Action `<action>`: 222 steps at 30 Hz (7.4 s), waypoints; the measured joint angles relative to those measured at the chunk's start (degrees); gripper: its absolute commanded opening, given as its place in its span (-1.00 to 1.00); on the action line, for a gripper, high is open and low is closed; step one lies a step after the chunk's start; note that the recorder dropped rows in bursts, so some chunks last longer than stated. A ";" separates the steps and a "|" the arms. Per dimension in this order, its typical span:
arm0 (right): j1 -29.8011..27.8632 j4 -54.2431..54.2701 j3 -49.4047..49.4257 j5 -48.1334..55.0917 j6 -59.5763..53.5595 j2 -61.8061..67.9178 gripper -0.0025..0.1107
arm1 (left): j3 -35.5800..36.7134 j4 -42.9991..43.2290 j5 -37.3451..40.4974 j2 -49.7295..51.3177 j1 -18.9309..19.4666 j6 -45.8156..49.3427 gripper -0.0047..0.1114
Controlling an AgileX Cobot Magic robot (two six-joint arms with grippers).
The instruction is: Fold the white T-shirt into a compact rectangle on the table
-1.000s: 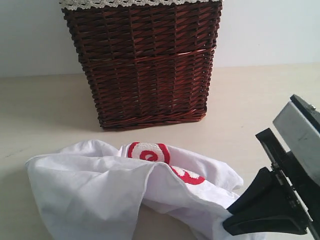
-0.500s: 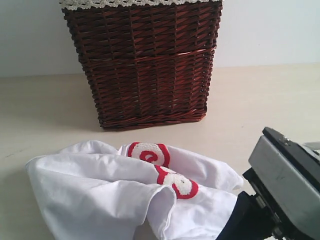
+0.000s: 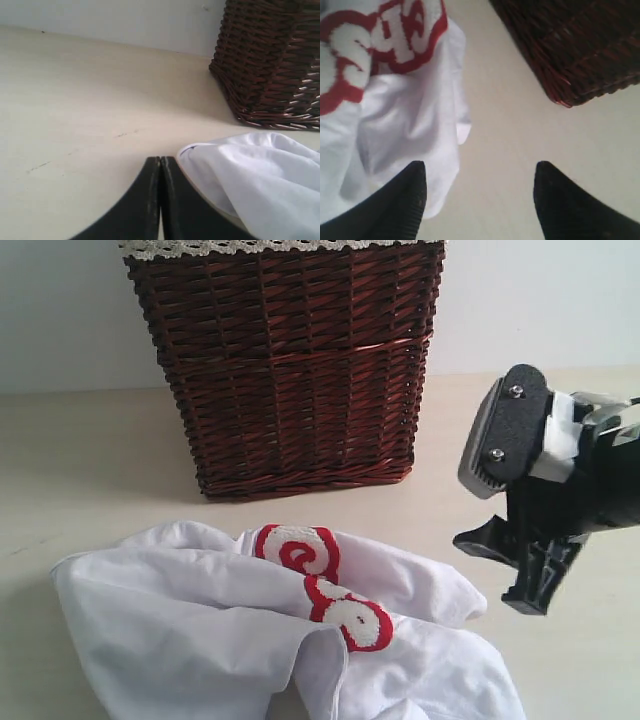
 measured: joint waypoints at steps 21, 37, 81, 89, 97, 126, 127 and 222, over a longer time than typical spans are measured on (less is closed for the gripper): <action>0.00 8.41 -0.02 -28.45 -20.01 13.58 -0.96 | 0.00 0.00 0.00 0.00 0.00 0.00 -0.89; -11.06 10.06 -0.37 -35.67 -26.44 13.64 -0.20 | 0.00 0.00 0.00 0.00 0.00 0.00 -0.89; -3.33 20.90 8.42 29.09 -25.79 17.63 -0.55 | 0.00 0.10 0.00 0.00 0.00 0.00 -0.89; -2.64 16.84 8.42 33.74 -25.64 18.70 -0.96 | 0.00 0.10 0.00 0.00 0.00 0.00 -0.89; -2.64 3.83 8.76 44.71 -21.94 18.70 -0.80 | 0.00 0.10 0.00 0.00 0.00 0.00 -0.89; -2.64 5.14 8.87 25.78 -15.99 18.78 -0.95 | 0.00 0.10 0.00 0.00 0.00 0.00 -0.89; -2.64 5.14 8.87 27.35 -15.97 19.54 -0.95 | 0.00 0.10 0.00 0.00 0.00 0.00 -0.89; 7.57 -17.45 8.97 -8.81 24.11 17.14 -0.96 | 0.00 0.10 0.00 0.00 0.00 0.00 -0.89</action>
